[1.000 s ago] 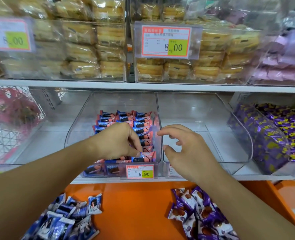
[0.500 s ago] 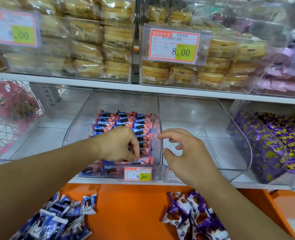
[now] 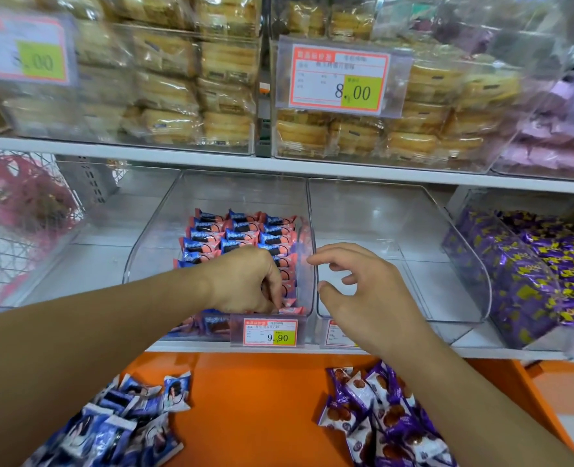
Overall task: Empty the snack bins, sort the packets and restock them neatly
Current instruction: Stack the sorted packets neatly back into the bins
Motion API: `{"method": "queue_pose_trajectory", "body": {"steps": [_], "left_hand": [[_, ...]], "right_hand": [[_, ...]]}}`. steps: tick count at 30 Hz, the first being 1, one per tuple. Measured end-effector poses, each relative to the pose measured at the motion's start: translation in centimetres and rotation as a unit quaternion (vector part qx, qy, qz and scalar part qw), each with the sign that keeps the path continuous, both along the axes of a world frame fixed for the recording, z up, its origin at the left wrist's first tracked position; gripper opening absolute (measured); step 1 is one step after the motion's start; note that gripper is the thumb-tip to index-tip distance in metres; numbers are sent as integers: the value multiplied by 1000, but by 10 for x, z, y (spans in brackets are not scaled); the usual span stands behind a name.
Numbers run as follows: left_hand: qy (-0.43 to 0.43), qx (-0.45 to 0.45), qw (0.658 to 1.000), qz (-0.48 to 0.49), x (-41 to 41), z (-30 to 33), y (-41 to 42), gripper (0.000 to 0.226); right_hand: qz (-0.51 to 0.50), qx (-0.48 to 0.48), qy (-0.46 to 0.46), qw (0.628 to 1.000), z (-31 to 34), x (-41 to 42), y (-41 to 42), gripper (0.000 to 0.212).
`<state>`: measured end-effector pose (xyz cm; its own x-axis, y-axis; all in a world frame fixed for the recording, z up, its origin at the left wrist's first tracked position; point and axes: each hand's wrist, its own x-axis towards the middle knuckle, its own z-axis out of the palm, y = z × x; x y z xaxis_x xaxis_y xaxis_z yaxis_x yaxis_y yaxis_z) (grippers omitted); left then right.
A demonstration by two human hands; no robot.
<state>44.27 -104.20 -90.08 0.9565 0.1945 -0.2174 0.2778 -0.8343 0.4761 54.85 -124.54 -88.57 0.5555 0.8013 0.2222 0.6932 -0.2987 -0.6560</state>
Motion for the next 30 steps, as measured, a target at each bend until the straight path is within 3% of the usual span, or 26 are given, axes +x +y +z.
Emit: {"method": "queue_pose_trajectory", "body": {"steps": [23,27,30], "left_hand": [[11,-45,998,37,-13,1,3,9],[-101,-104,984,100,-36,22,-20,10],[-241,-172,947,122,-66,33,-67,11]], "right_hand": [[4,-14,17,1000,1,1,-7,46],[-14,0,95,995,17,5,-24,41],[25,-8,169,985,34,18,-53,33]]}}
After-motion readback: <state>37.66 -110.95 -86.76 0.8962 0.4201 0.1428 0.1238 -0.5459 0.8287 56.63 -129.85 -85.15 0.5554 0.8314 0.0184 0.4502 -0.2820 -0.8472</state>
